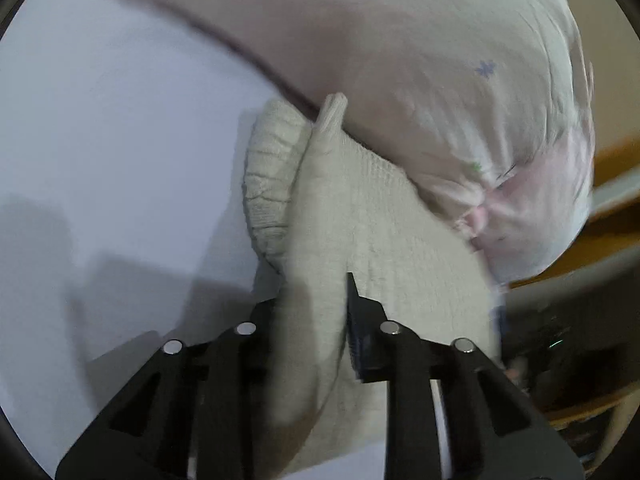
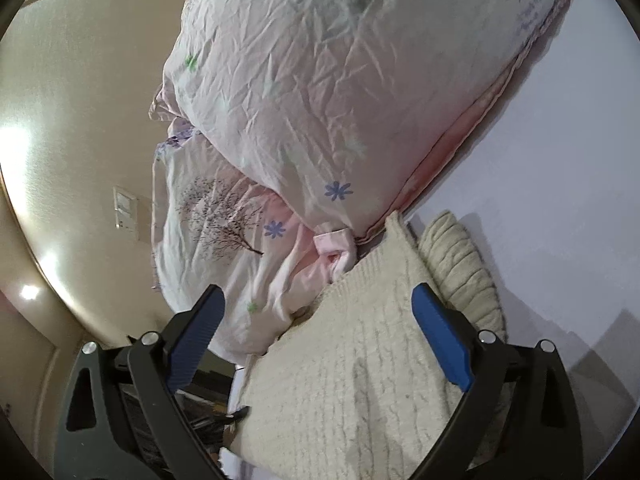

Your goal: Fold small clothes

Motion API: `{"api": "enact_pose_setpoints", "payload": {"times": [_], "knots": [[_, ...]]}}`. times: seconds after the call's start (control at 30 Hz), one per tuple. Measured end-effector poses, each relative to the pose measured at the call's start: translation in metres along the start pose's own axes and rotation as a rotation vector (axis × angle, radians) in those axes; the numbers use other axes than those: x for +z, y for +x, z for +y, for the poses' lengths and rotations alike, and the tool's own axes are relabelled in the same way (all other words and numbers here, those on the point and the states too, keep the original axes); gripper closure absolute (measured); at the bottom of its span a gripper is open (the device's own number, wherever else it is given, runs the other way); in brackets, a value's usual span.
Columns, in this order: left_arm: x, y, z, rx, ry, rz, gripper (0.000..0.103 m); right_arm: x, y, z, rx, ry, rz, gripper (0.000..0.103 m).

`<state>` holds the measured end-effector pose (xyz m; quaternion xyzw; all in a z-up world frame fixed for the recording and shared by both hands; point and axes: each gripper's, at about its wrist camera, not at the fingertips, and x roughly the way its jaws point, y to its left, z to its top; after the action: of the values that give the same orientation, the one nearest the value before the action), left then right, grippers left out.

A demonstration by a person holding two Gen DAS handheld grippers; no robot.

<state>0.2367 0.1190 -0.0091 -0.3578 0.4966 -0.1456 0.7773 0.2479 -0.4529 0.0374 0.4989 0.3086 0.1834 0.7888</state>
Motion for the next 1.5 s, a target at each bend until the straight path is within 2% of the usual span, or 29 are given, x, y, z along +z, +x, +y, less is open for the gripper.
{"api": "enact_pose_setpoints", "payload": {"times": [0.1, 0.23, 0.3, 0.37, 0.4, 0.47, 0.53, 0.6, 0.63, 0.67, 0.7, 0.73, 0.77, 0.8, 0.83, 0.87, 0.97, 1.03, 1.07, 1.1, 1.2, 1.23, 1.3, 1.37, 1.43, 1.47, 1.5], "knots": [[0.002, -0.01, -0.019, -0.096, -0.023, -0.04, 0.085, 0.004, -0.005, 0.003, 0.027, -0.003, -0.004, 0.009], [-0.013, -0.019, -0.111, -0.226, 0.158, -0.084, 0.087, 0.01, -0.016, 0.013, 0.027, -0.057, -0.035, 0.009], [-0.03, 0.002, -0.167, -0.307, 0.258, -0.049, 0.087, 0.012, -0.023, 0.017, 0.008, -0.085, -0.059, 0.009], [-0.055, 0.046, -0.221, -0.37, 0.352, 0.022, 0.087, 0.015, -0.029, 0.02, -0.012, -0.115, -0.077, 0.009], [-0.063, 0.063, -0.235, -0.381, 0.375, 0.051, 0.087, 0.017, -0.031, 0.022, -0.03, -0.133, -0.083, 0.009], [-0.088, 0.131, -0.272, -0.361, 0.431, 0.159, 0.087, 0.022, -0.036, 0.024, -0.096, -0.18, -0.096, 0.009], [-0.103, 0.184, -0.291, -0.364, 0.428, 0.281, 0.087, 0.026, -0.04, 0.022, -0.147, -0.196, -0.099, 0.009], [-0.107, 0.192, -0.291, -0.469, 0.361, 0.351, 0.087, 0.028, -0.04, 0.019, -0.154, -0.187, -0.081, 0.009], [-0.106, 0.184, -0.29, -0.514, 0.353, 0.343, 0.085, 0.029, -0.039, 0.017, -0.159, -0.178, -0.057, 0.009], [-0.103, 0.163, -0.29, -0.53, 0.391, 0.282, 0.073, 0.03, -0.034, 0.016, -0.172, -0.174, -0.022, 0.008], [-0.098, 0.14, -0.285, -0.514, 0.428, 0.205, 0.062, 0.03, -0.029, 0.015, -0.188, -0.172, 0.02, 0.008], [-0.095, 0.123, -0.279, -0.487, 0.445, 0.145, 0.036, 0.029, -0.024, 0.015, -0.204, -0.171, 0.055, 0.008], [-0.089, 0.099, -0.267, -0.408, 0.464, 0.052, 0.024, 0.026, -0.014, 0.014, -0.237, -0.178, 0.115, 0.008], [-0.085, 0.084, -0.255, -0.316, 0.479, -0.009, 0.024, 0.024, -0.006, 0.013, -0.281, -0.188, 0.16, 0.008], [-0.084, 0.076, -0.247, -0.255, 0.493, -0.034, 0.023, 0.022, -0.001, 0.013, -0.309, -0.195, 0.178, 0.008], [-0.083, 0.071, -0.234, -0.155, 0.503, -0.051, 0.023, 0.018, 0.006, 0.011, -0.363, -0.204, 0.202, 0.008], [-0.086, 0.084, -0.206, -0.019, 0.479, 0.008, 0.023, 0.013, 0.018, 0.004, -0.426, -0.205, 0.248, 0.009], [-0.093, 0.098, -0.193, 0.012, 0.452, 0.073, 0.023, 0.009, 0.024, 0.001, -0.429, -0.211, 0.274, 0.019], [-0.094, 0.105, -0.191, 0.018, 0.446, 0.091, 0.023, 0.007, 0.026, 0.002, -0.434, -0.234, 0.271, 0.024], [-0.097, 0.115, -0.192, 0.031, 0.447, 0.115, 0.022, 0.005, 0.028, 0.001, -0.434, -0.246, 0.28, 0.04], [-0.105, 0.128, -0.19, 0.031, 0.467, 0.144, 0.02, 0.005, 0.027, -0.005, -0.351, -0.209, 0.275, 0.064], [-0.109, 0.134, -0.191, 0.016, 0.47, 0.157, 0.019, 0.006, 0.025, -0.008, -0.326, -0.189, 0.266, 0.067], [-0.112, 0.143, -0.197, 0.018, 0.476, 0.144, 0.032, 0.006, 0.026, -0.006, -0.301, -0.174, 0.258, 0.069], [-0.103, 0.133, -0.196, -0.022, 0.474, 0.139, 0.059, 0.002, 0.021, 0.004, -0.25, -0.18, 0.248, 0.071], [-0.098, 0.108, -0.187, -0.087, 0.492, 0.143, 0.062, -0.006, 0.02, 0.022, -0.156, -0.199, 0.275, 0.072], [-0.096, 0.096, -0.185, -0.083, 0.511, 0.124, 0.062, -0.02, 0.027, 0.037, -0.109, -0.245, 0.313, 0.073], [-0.097, 0.081, -0.181, -0.066, 0.539, 0.091, 0.062, -0.028, 0.032, 0.044, -0.104, -0.278, 0.333, 0.073]]}}
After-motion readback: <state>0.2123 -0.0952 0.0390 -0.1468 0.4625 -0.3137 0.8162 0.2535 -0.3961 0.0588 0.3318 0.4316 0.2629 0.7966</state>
